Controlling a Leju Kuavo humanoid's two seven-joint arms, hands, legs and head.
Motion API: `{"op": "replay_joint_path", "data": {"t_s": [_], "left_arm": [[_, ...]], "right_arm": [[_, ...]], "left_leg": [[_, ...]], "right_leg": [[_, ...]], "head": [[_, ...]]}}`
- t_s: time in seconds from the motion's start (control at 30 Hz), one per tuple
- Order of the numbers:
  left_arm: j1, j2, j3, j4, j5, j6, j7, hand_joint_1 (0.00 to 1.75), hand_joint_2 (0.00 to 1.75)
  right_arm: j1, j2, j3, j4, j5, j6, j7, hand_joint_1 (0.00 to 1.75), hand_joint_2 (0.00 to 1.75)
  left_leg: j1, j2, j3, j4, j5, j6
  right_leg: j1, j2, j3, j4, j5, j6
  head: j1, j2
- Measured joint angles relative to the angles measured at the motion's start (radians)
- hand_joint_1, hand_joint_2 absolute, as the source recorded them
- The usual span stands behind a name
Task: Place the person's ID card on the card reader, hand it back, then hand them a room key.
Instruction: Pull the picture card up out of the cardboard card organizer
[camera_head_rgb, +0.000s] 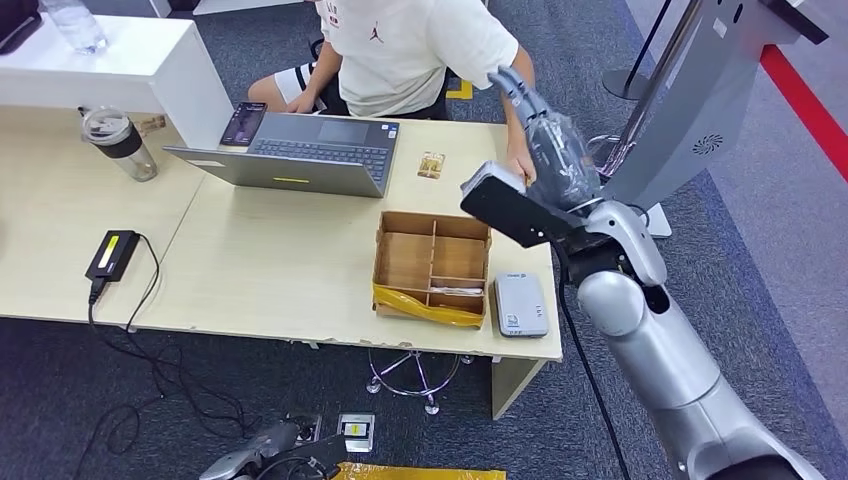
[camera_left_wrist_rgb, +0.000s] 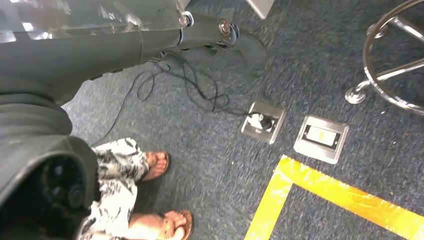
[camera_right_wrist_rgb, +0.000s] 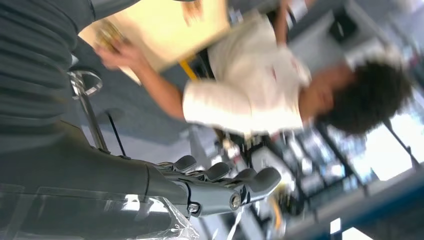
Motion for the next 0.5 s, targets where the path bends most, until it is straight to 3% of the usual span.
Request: {"op": "replay_joint_path", "data": {"t_s": [0.07, 0.17, 0.33, 0.5], "left_arm": [[0.015, 0.005, 0.010, 0.000, 0.011, 0.009, 0.001, 0.00, 0.00], [0.032, 0.010, 0.021, -0.001, 0.019, 0.018, 0.007, 0.00, 0.00], [0.048, 0.012, 0.043, -0.008, 0.021, 0.027, 0.039, 0.00, 0.00], [0.056, 0.013, 0.062, -0.023, 0.018, 0.032, 0.054, 0.00, 0.00]], "right_arm": [[0.048, -0.009, 0.011, -0.050, 0.021, 0.088, 0.023, 0.00, 1.75], [0.099, -0.017, 0.030, -0.089, 0.074, 0.102, 0.029, 0.00, 1.75], [0.152, -0.022, 0.068, -0.088, 0.135, 0.062, 0.015, 0.00, 1.75], [0.160, -0.019, 0.109, 0.014, 0.184, -0.056, 0.006, 0.00, 1.75]], "left_leg": [[0.000, 0.000, 0.000, 0.000, 0.000, 0.000], [0.000, 0.000, 0.000, 0.000, 0.000, 0.000], [0.000, 0.000, -0.001, 0.000, 0.000, 0.000], [0.000, -0.001, -0.002, 0.000, 0.000, 0.000]], "right_leg": [[0.000, 0.000, 0.000, 0.000, 0.000, 0.000], [0.000, 0.000, 0.000, 0.000, 0.000, 0.000], [0.000, 0.000, 0.000, 0.000, 0.000, 0.000], [0.000, -0.002, 0.000, 0.000, 0.000, 0.000]], "head": [[0.000, 0.000], [0.000, 0.000], [0.000, 0.000], [0.000, 0.000]]}}
